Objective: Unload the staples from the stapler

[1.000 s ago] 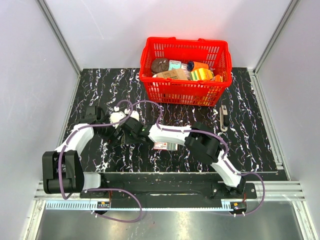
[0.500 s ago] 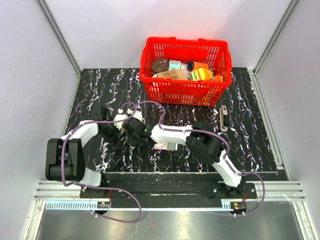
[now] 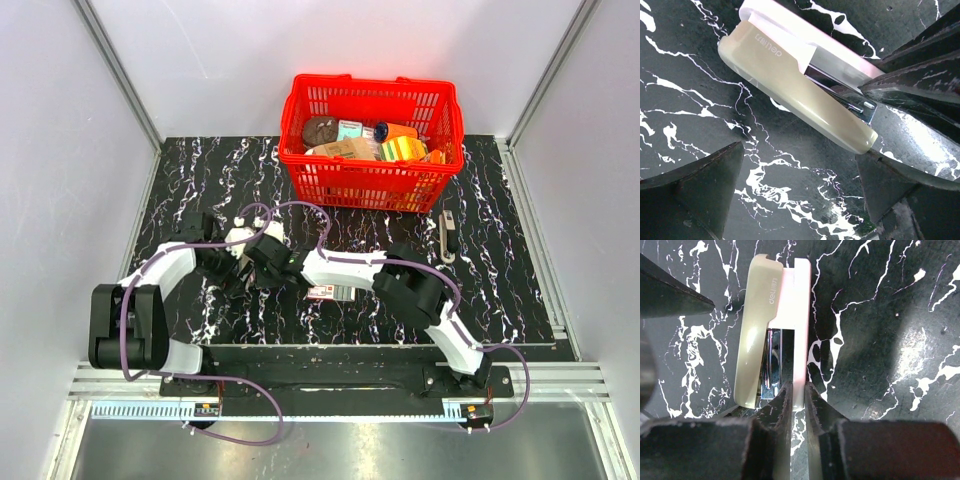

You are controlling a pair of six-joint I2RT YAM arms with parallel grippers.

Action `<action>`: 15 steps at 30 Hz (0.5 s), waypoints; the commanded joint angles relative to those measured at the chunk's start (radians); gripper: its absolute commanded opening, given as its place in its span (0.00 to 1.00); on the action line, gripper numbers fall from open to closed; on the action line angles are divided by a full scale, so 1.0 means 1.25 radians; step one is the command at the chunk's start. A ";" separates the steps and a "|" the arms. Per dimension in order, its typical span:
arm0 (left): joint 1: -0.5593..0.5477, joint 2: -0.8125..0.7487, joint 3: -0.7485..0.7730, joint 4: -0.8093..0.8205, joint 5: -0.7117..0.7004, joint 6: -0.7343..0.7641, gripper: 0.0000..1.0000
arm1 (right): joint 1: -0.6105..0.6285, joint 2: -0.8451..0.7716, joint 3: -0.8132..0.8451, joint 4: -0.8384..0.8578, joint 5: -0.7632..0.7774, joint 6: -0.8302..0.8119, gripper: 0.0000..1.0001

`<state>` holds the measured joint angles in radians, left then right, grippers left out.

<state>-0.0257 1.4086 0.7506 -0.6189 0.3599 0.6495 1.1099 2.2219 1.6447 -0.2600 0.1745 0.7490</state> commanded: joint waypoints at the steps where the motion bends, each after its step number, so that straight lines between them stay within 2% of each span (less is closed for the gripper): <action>1: -0.019 -0.060 0.029 -0.005 0.083 -0.016 0.99 | 0.016 -0.012 0.006 -0.030 0.013 -0.003 0.14; 10: -0.006 -0.076 0.046 -0.040 0.111 -0.053 0.99 | 0.036 -0.005 0.041 -0.075 0.085 -0.029 0.11; 15: 0.087 -0.042 0.120 -0.139 0.239 -0.041 0.99 | 0.041 -0.008 0.040 -0.099 0.127 -0.029 0.09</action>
<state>0.0177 1.3659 0.7792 -0.7177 0.4065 0.6060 1.1397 2.2143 1.6794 -0.3393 0.2642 0.7311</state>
